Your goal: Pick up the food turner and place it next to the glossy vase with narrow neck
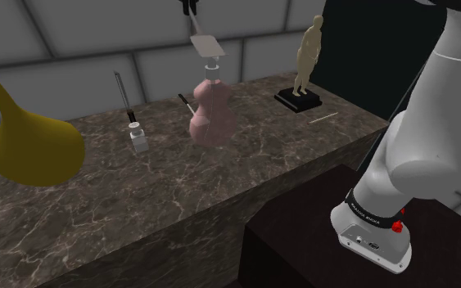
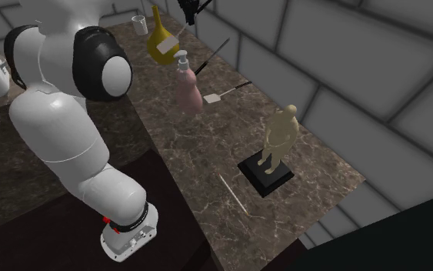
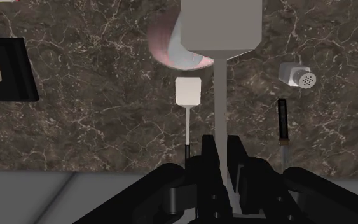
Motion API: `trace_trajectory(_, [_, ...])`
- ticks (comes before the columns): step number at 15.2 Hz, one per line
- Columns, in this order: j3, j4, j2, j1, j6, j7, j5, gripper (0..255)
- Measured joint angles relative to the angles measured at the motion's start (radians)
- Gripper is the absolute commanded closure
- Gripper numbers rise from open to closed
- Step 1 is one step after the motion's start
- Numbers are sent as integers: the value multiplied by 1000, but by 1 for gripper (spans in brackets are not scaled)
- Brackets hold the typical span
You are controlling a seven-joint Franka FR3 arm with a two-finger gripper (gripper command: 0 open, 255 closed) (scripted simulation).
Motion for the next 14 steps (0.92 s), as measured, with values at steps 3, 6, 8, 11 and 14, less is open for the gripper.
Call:
trace_trajectory(3, [34,72,50,49,-26,76,-17,255])
trace_trajectory(6, [62,171,118,99,-62,143,-38,255])
trace_trajectory(8, [78,246,174,138,-84,187,-57,255])
trace_trajectory(11, [99,437,296,222,-160,259,-97,255])
trace_trajectory(14, [99,596,397,281,-220,289,-125,255])
